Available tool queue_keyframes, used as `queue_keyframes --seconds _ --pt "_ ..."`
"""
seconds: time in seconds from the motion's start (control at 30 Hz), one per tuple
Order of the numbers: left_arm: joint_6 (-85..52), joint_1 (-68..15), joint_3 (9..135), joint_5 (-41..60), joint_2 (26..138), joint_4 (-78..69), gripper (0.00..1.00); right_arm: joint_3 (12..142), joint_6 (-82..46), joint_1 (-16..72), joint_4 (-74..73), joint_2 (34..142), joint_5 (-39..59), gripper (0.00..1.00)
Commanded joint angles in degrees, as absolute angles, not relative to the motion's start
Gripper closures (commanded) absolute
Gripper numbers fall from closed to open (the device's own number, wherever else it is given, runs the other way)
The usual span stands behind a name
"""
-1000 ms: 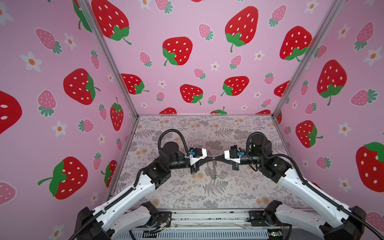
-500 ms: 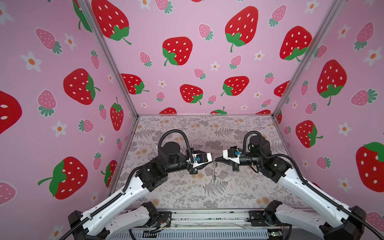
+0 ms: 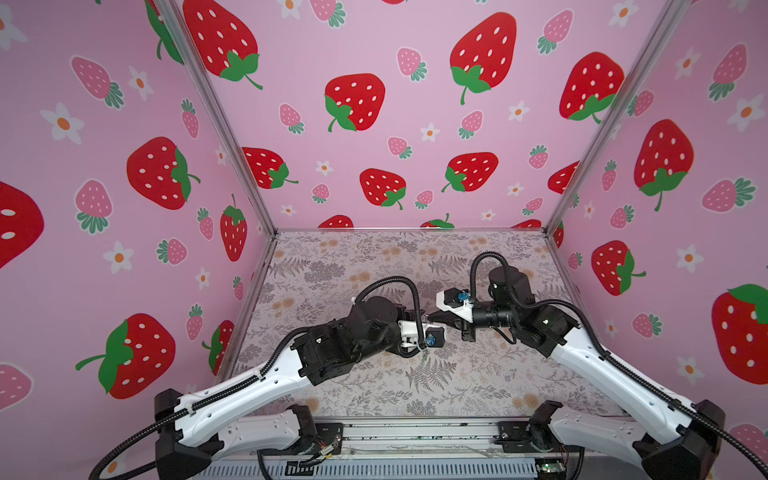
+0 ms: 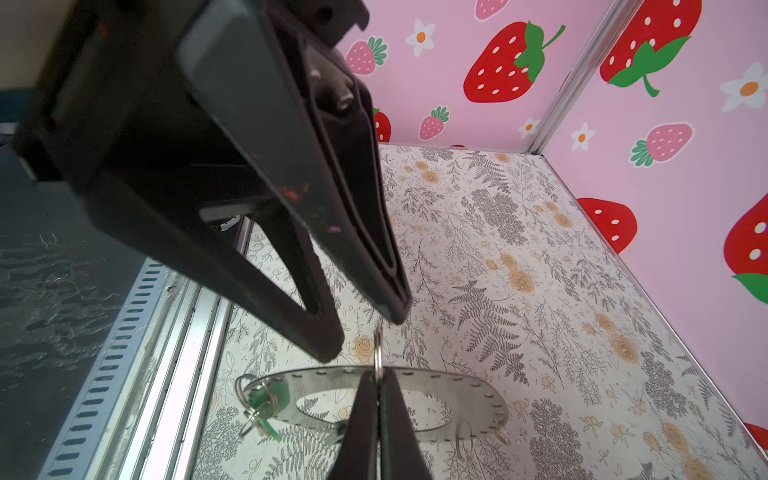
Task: Put the keys on the keyring
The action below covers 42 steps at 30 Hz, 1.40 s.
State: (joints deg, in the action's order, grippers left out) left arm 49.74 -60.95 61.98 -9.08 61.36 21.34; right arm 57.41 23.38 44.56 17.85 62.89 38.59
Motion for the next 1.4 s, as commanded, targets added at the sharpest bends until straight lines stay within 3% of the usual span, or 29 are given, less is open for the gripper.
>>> queue_keyframes --seconds 0.0,0.37,1.13,1.37 --pt "51.4 -61.5 65.3 -12.6 61.2 22.5 0.69 59.3 22.8 45.2 18.7 62.5 38.3 0.99" --pt "51.2 -62.2 65.3 -12.4 62.0 22.9 0.75 59.6 22.7 46.7 19.3 63.0 37.0 0.99" --pt "50.3 -62.3 65.2 -11.9 62.6 23.4 0.73 58.5 21.4 47.1 16.4 62.1 36.4 0.99" --pt "50.2 -62.2 65.9 -13.7 63.7 23.9 0.8 58.0 22.3 47.5 16.1 61.4 36.7 0.99"
